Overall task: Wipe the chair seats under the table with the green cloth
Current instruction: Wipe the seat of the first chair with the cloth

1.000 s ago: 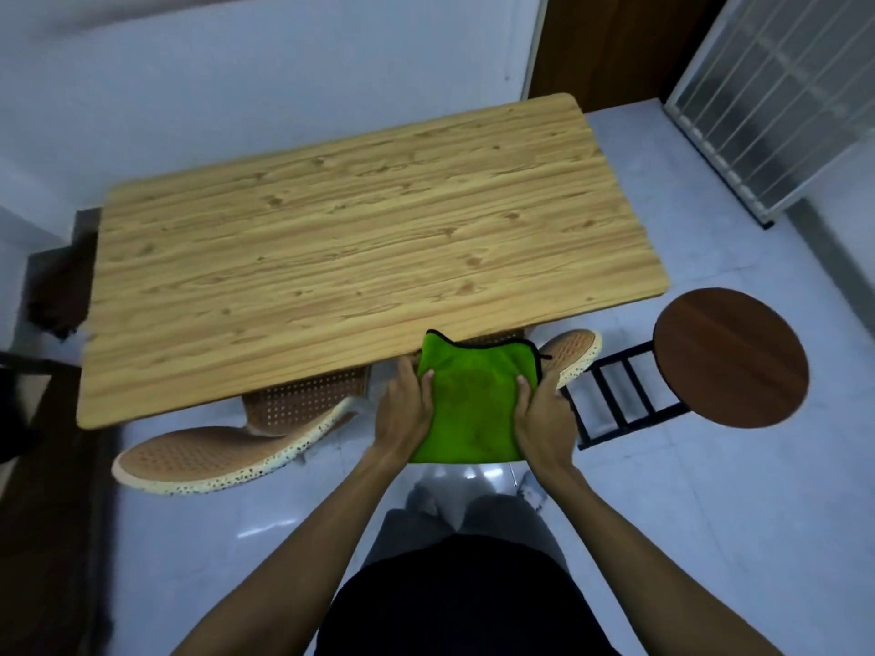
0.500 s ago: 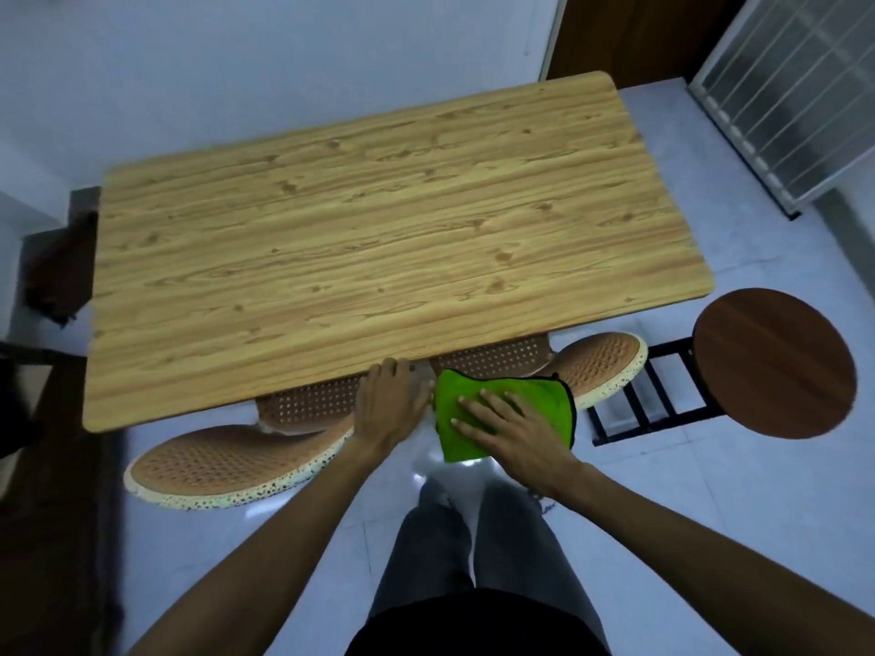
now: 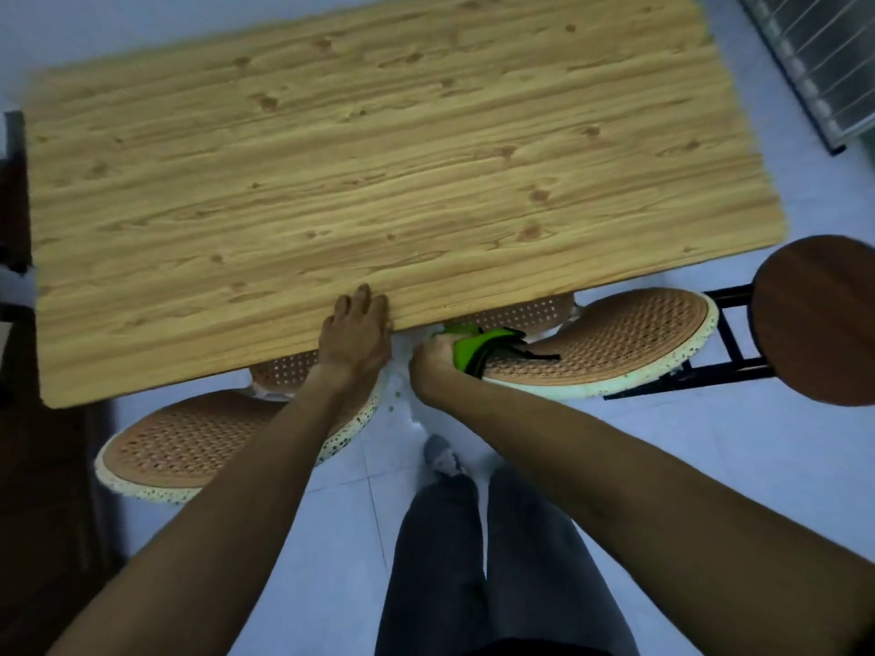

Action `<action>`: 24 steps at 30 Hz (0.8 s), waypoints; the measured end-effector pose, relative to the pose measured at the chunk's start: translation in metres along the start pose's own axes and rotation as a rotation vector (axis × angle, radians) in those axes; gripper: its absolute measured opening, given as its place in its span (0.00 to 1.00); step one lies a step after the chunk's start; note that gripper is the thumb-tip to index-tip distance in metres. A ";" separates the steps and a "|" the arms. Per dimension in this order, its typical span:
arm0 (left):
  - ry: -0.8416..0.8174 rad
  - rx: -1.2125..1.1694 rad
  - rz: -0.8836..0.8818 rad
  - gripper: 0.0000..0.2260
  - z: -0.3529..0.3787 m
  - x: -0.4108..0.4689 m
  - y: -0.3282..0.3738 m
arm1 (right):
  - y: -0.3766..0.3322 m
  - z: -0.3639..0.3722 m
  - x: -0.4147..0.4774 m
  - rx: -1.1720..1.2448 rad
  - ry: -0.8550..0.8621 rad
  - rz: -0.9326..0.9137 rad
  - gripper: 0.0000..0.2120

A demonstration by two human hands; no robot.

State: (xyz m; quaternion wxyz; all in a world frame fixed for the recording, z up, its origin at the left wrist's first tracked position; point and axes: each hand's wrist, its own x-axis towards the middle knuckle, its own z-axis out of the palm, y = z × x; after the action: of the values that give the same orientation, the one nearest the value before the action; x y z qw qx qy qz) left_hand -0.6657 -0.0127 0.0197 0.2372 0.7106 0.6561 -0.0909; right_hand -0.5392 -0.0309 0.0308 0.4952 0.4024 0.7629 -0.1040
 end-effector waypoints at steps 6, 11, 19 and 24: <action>-0.071 0.012 0.006 0.24 -0.007 0.005 -0.004 | 0.006 0.005 -0.027 -0.011 0.142 -0.032 0.25; -0.024 0.010 0.030 0.20 -0.008 -0.002 -0.002 | 0.061 0.089 -0.102 0.185 0.656 -0.209 0.34; -0.016 0.009 0.065 0.19 -0.013 -0.006 -0.007 | 0.146 0.195 -0.138 0.218 0.752 -0.121 0.39; -0.058 0.012 0.060 0.19 -0.011 -0.002 -0.007 | 0.093 0.145 -0.113 0.250 0.745 -0.147 0.42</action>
State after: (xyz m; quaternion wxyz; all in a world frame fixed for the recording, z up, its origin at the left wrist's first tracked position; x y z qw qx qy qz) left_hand -0.6746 -0.0097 0.0290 0.2547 0.7285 0.6267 -0.1082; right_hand -0.3545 -0.1089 0.0774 0.1228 0.4141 0.8985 -0.0783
